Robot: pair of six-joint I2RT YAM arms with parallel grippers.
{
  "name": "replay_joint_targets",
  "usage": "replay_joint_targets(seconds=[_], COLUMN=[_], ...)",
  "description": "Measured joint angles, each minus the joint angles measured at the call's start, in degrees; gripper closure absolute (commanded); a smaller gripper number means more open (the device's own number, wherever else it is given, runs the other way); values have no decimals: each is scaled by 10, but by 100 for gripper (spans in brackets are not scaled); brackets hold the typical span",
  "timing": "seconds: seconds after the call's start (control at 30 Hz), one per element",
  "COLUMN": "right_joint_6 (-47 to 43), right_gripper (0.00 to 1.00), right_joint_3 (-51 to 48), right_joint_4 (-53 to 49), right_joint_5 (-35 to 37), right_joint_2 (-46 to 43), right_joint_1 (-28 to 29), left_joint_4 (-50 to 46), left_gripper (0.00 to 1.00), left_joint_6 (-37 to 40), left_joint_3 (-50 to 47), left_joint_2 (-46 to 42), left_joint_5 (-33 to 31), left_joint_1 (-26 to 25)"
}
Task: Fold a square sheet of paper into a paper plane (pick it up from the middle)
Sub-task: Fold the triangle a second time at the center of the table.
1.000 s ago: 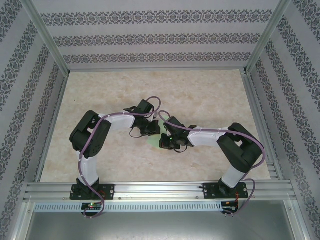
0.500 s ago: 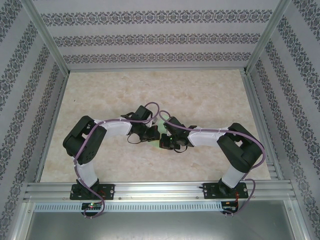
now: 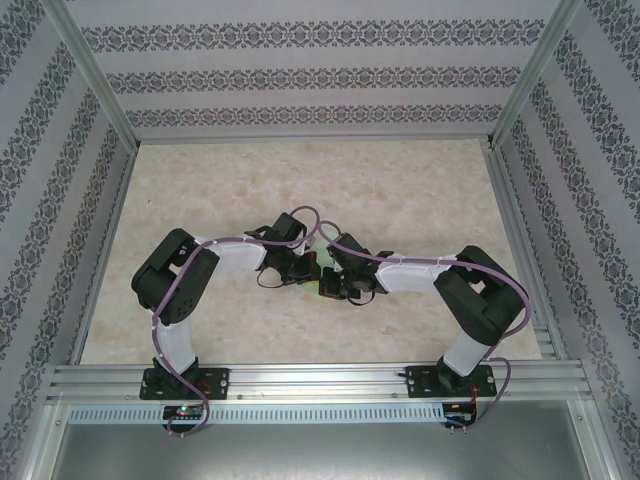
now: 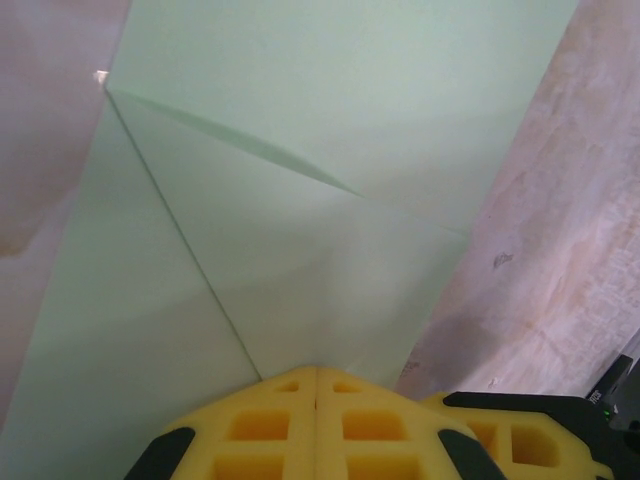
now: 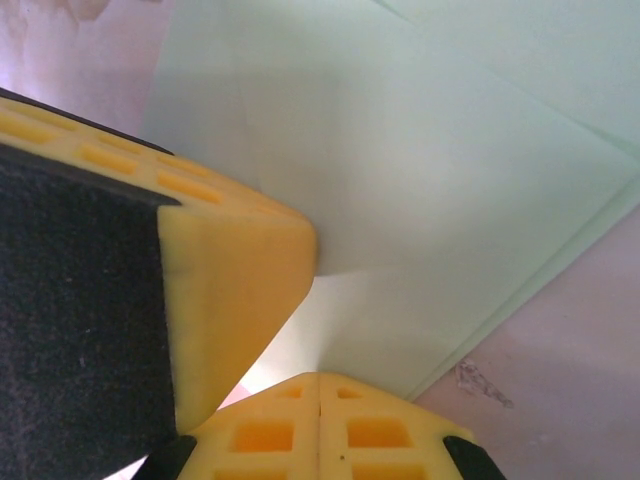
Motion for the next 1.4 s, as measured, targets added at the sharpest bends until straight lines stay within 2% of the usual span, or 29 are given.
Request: replay_joint_targets(seconds=[0.43,1.0,1.4], right_joint_6=[-1,-12,-12], right_gripper=[97,97,97], right_joint_3=[-5,-11,-12], right_joint_4=[5,32,50], right_joint_5=[0,0,6], right_joint_2=[5,12,16], right_joint_1=[0,0,1], left_joint_4=[-27,-39,-63], left_gripper=[97,81,80], left_joint_6=[23,48,56], left_joint_3=[25,53,95], left_joint_2=[14,46,71], left_joint_5=[1,68,75], left_joint_1=[6,37,47])
